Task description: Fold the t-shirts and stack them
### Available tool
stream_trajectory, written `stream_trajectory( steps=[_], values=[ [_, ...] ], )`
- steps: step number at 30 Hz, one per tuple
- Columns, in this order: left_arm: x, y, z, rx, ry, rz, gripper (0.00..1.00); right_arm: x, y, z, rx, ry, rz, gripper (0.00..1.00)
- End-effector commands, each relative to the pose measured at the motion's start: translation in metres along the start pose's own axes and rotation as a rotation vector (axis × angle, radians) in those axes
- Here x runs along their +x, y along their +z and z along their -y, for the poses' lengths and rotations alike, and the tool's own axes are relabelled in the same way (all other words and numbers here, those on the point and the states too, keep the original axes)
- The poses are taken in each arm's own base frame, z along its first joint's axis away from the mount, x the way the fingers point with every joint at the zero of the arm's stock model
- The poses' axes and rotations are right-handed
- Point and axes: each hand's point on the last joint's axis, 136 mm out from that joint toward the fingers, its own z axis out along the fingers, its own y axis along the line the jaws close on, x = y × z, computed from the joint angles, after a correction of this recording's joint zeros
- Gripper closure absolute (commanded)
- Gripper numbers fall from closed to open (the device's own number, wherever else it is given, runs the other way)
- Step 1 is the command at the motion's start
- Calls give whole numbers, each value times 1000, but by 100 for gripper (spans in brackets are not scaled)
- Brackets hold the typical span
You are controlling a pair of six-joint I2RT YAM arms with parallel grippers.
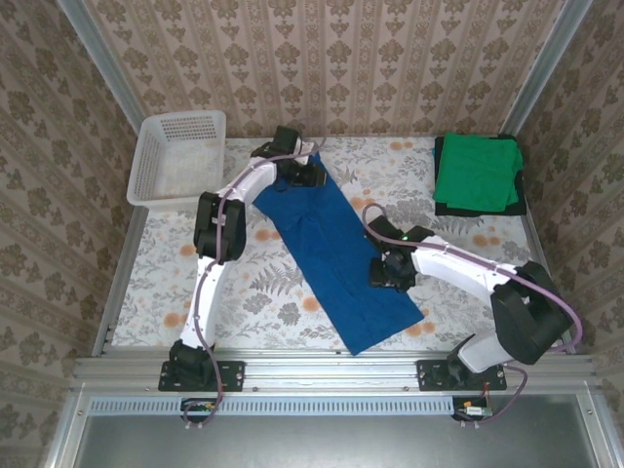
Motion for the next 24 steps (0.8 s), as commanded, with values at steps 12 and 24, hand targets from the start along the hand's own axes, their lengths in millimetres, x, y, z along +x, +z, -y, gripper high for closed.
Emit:
stream_trajectory(
  steps=[12,24],
  values=[
    [63,-25,13,-39,-42,-30,62,20,45,24,28,3,-104,54],
    [53,51,16,37,-59,-93,65,69,36,-61,-125,-7,-91,55]
  ],
)
